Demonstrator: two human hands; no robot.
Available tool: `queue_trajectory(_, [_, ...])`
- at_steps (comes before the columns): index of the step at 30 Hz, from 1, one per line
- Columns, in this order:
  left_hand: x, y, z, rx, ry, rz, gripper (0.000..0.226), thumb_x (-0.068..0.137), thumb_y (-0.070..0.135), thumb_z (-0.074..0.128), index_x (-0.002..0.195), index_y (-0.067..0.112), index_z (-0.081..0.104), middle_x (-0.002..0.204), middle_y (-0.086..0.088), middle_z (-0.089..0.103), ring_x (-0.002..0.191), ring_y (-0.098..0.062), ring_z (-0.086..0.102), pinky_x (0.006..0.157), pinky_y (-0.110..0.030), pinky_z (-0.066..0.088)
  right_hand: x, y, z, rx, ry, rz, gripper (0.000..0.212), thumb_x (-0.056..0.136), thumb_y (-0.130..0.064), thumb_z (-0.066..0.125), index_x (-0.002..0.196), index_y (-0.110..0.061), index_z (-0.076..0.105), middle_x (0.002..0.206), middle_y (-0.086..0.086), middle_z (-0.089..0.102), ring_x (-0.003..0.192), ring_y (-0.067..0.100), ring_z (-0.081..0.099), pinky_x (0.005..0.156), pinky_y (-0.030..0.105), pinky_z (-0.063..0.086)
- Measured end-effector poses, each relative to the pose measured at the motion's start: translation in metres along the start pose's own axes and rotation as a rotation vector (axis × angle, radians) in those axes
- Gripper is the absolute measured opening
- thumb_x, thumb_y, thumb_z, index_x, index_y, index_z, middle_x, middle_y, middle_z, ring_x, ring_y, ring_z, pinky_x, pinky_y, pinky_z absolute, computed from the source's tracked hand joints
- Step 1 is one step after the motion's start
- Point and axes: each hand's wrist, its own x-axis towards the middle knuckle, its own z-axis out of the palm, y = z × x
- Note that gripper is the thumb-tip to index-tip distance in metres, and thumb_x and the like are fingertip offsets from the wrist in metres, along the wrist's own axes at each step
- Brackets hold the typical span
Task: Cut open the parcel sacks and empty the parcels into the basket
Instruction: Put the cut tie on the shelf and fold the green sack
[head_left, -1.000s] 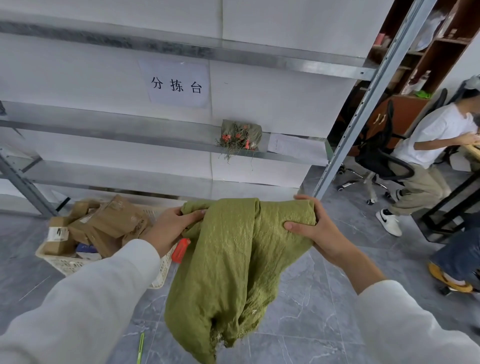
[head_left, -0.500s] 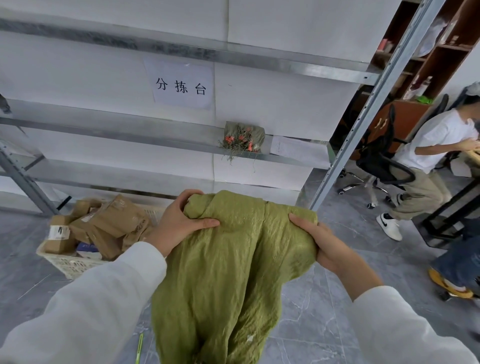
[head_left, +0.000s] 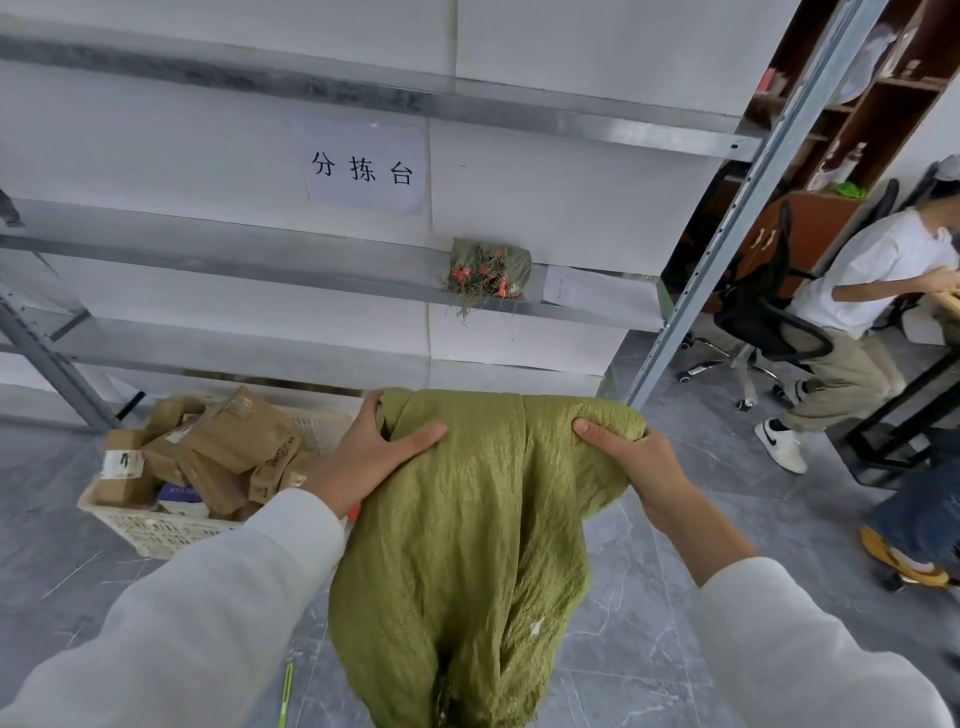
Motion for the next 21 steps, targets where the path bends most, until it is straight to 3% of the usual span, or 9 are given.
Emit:
queue_trajectory(3, [-0.002, -0.001, -0.005, 0.07, -0.113, 0.076, 0.109, 0.049, 0.054, 0.09, 0.133, 0.06, 0.021, 0.133, 0.016, 0.043, 0.118, -0.007, 0.052, 0.102, -0.034, 0.044, 0.0, -0.002, -0.003, 0.032, -0.014, 0.126, 0.074, 0.044, -0.046, 0.092, 0.104, -0.008, 0.071, 0.098, 0.007, 0.076, 0.089, 0.022, 0.073, 0.078, 0.034, 0.057])
queue_trajectory(5, [-0.004, 0.0, -0.006, 0.085, -0.158, 0.094, 0.113, 0.049, 0.047, 0.093, 0.134, 0.062, 0.02, 0.135, 0.005, 0.042, 0.12, -0.015, 0.053, 0.102, -0.041, 0.045, 0.0, -0.001, -0.005, 0.058, -0.015, 0.217, 0.074, 0.048, -0.048, 0.09, 0.104, -0.005, 0.069, 0.097, 0.009, 0.076, 0.089, 0.024, 0.073, 0.079, 0.036, 0.058])
queue_trajectory(8, [-0.004, 0.002, -0.003, 0.052, -0.09, 0.128, 0.09, 0.049, 0.041, 0.094, 0.125, 0.05, 0.047, 0.124, 0.004, 0.056, 0.111, -0.018, 0.06, 0.096, -0.046, 0.05, -0.002, 0.001, -0.003, 0.092, -0.03, 0.271, 0.074, 0.056, -0.045, 0.088, 0.114, -0.006, 0.065, 0.103, 0.011, 0.075, 0.092, 0.026, 0.073, 0.078, 0.038, 0.058])
queue_trajectory(10, [-0.002, 0.004, -0.001, 0.058, 0.036, 0.104, 0.069, 0.051, 0.04, 0.093, 0.111, 0.041, 0.06, 0.112, 0.007, 0.065, 0.104, -0.015, 0.062, 0.092, -0.041, 0.051, -0.003, 0.001, -0.003, 0.115, -0.065, 0.219, 0.075, 0.061, -0.045, 0.086, 0.124, -0.013, 0.06, 0.112, 0.009, 0.072, 0.095, 0.024, 0.072, 0.074, 0.035, 0.059])
queue_trajectory(14, [0.0, 0.006, -0.003, -0.028, 0.135, -0.026, 0.061, 0.05, 0.052, 0.088, 0.103, 0.033, 0.066, 0.091, 0.017, 0.073, 0.079, 0.002, 0.068, 0.069, -0.017, 0.049, -0.006, -0.002, -0.009, 0.021, -0.245, 0.042, 0.077, 0.058, -0.042, 0.09, 0.126, -0.04, 0.053, 0.123, 0.005, 0.062, 0.1, 0.021, 0.07, 0.075, 0.034, 0.058])
queue_trajectory(17, [0.0, 0.01, -0.002, -0.016, 0.137, -0.094, 0.052, 0.054, 0.061, 0.082, 0.096, 0.034, 0.067, 0.08, 0.029, 0.07, 0.072, 0.01, 0.066, 0.061, -0.011, 0.044, -0.006, -0.003, -0.015, -0.035, -0.342, -0.07, 0.086, 0.051, -0.035, 0.095, 0.126, -0.037, 0.053, 0.125, 0.006, 0.061, 0.108, 0.025, 0.066, 0.085, 0.037, 0.056])
queue_trajectory(21, [0.001, 0.017, 0.001, 0.063, 0.153, -0.198, 0.039, 0.06, 0.068, 0.072, 0.078, 0.036, 0.061, 0.057, 0.031, 0.063, 0.055, 0.01, 0.061, 0.054, -0.01, 0.035, -0.005, -0.004, -0.014, -0.09, -0.295, -0.201, 0.076, 0.061, -0.025, 0.089, 0.127, -0.036, 0.053, 0.111, 0.001, 0.068, 0.099, 0.026, 0.069, 0.08, 0.034, 0.057])
